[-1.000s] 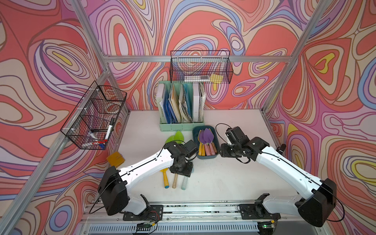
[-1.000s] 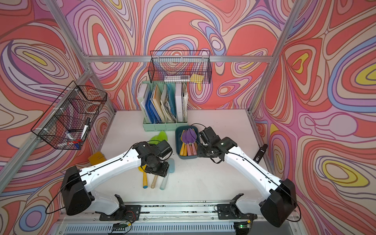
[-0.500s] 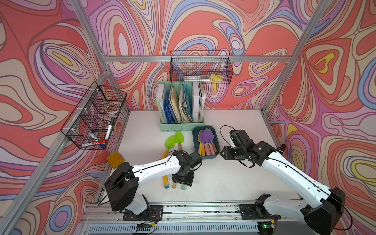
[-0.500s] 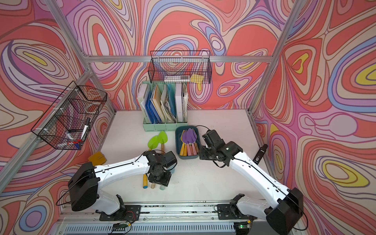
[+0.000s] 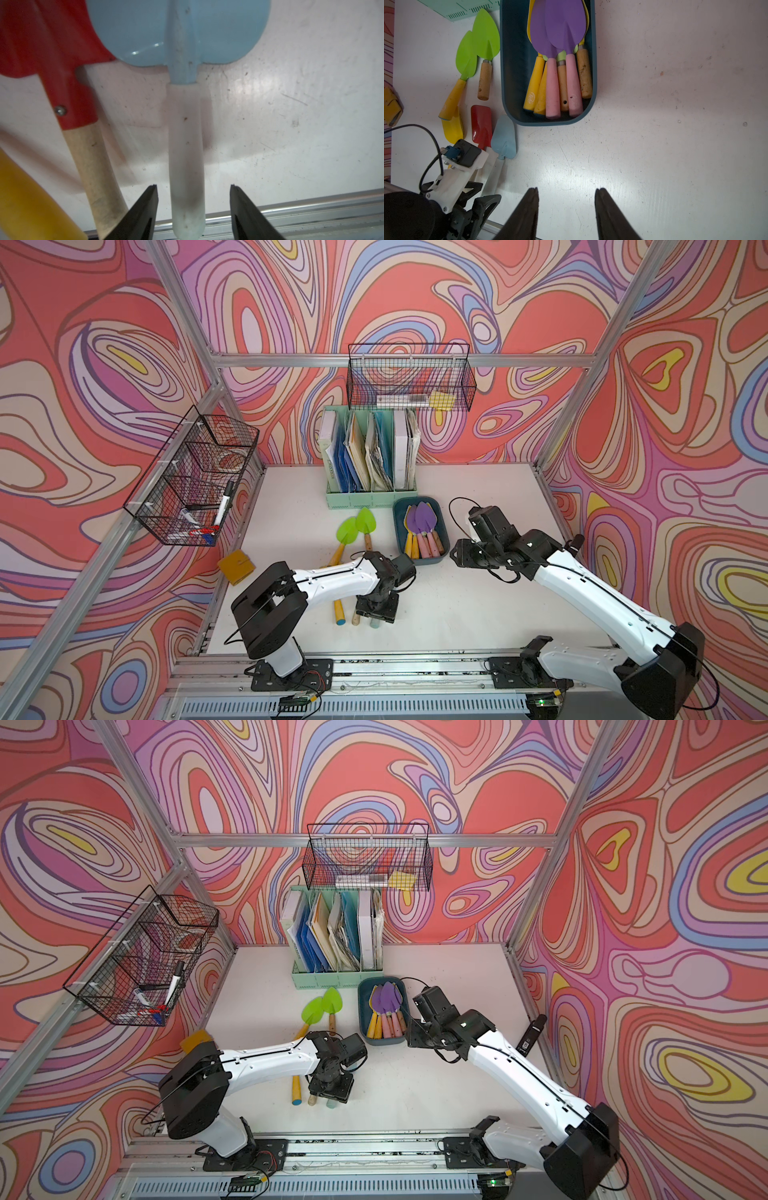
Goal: Put the shovel into the storage box
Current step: Pick up the shovel from the center of the board.
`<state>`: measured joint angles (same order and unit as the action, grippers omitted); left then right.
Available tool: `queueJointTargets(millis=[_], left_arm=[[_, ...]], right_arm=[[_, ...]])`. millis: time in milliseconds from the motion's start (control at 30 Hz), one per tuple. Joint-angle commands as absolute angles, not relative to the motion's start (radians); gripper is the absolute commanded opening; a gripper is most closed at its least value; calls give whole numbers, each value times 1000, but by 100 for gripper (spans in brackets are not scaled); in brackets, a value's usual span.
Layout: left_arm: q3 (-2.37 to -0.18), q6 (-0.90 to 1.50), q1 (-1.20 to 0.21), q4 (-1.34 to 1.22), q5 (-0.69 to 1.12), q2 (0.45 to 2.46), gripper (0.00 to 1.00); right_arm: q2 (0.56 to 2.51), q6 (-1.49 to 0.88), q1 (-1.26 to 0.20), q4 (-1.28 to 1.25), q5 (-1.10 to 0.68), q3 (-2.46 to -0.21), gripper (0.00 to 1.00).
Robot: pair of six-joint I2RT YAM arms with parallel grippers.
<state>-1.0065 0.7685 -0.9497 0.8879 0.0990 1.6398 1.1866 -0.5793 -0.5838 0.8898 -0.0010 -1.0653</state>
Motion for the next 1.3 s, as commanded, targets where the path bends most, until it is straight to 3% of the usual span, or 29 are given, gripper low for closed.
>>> queueJointTargets(millis=[0,333,600,1000,1267], left_arm=[[-991,781,-955,872,78,1660,57],[-966,792,-954,850,78,1669,41],[-975,797,-954,854,63,1661,17],[-1135,777,-961,1010,2,1506,15],[-1253,756,-960,1053,19,1428,16]], right_arm=[[1170,-588,-581,882,-7,-1046,46],[1155,-592,-581,885,-3,-1036,46],[1137,-598,-581,891,0,-1029,46],[1130,-595,-580,858,-29,-1049,46],[1156,-598,-581,703,-203,-1076,46]])
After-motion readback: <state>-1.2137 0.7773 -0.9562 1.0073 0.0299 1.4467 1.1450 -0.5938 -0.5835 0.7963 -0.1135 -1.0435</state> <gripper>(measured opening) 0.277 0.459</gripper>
